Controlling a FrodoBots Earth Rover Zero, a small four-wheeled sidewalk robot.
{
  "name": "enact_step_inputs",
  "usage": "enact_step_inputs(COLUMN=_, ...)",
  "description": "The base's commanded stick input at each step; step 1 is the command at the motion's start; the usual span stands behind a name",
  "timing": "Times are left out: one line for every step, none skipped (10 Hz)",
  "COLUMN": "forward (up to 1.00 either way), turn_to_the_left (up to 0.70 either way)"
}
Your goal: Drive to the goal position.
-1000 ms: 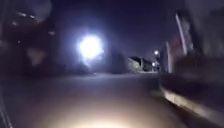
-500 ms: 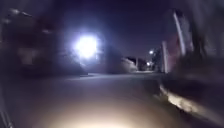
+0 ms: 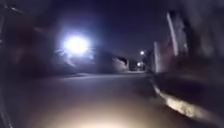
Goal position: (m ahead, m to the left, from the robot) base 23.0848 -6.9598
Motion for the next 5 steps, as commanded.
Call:
enact_step_inputs(forward=0.7, turn_to_the_left=0.02)
enact_step_inputs(forward=0.7, turn_to_the_left=0.02)
enact_step_inputs(forward=0.7, turn_to_the_left=0.02)
enact_step_inputs(forward=0.7, turn_to_the_left=0.02)
enact_step_inputs(forward=0.7, turn_to_the_left=0.02)
